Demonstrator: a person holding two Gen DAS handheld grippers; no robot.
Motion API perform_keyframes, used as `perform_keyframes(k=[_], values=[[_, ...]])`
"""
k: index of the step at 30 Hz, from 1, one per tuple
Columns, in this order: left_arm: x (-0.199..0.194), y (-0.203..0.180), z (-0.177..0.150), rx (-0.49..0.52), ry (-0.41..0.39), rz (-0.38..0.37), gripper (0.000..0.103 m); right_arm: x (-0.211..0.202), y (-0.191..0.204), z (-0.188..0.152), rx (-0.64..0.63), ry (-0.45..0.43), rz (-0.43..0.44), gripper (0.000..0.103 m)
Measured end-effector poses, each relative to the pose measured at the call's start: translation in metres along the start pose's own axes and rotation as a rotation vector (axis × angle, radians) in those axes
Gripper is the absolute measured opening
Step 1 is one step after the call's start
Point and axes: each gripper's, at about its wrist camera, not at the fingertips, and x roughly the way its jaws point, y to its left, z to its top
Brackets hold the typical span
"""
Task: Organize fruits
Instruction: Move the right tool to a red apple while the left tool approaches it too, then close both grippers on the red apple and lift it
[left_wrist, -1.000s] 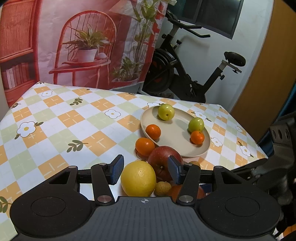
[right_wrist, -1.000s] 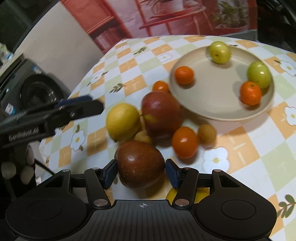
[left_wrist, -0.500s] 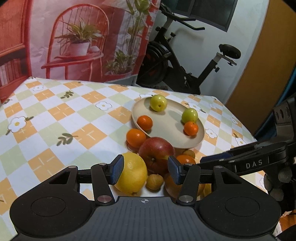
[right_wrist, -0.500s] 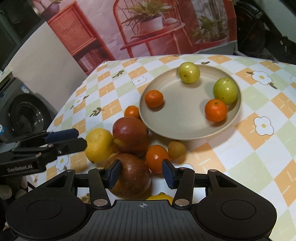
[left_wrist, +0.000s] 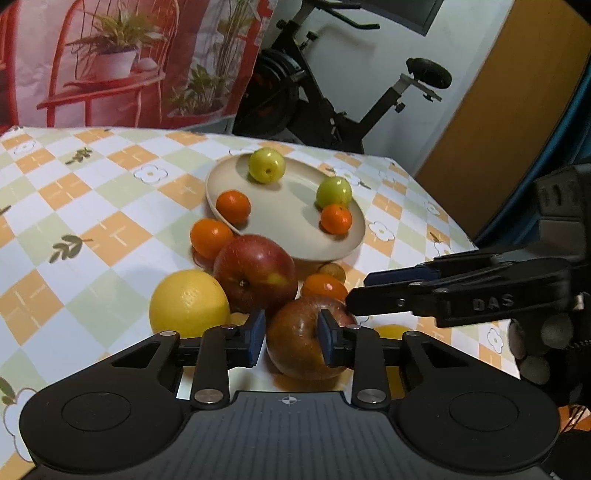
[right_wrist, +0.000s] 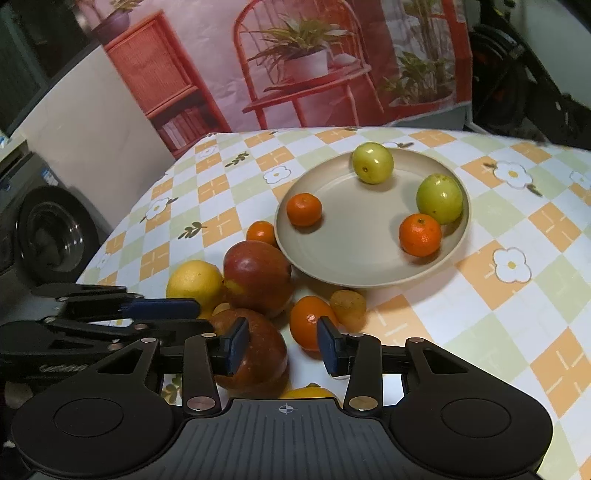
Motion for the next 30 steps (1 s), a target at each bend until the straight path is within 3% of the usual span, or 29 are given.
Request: perform_keyframes(k=[9, 15, 30], values=[[0.011, 0.005, 0.005, -0.045, 0.019, -0.040, 0.033, 0.003, 0.028, -0.008, -0.210, 0.080, -0.035, 0.050], [0.016, 0.007, 0.007, -0.072, 0.022, -0.065, 0.033, 0.014, 0.042, -0.010, -0.293, 0.134, -0.027, 0.051], [0.017, 0.014, 0.005, -0.125, 0.029, -0.090, 0.034, 0.036, 0.036, -0.010, -0.223, 0.166, 0.010, 0.059]])
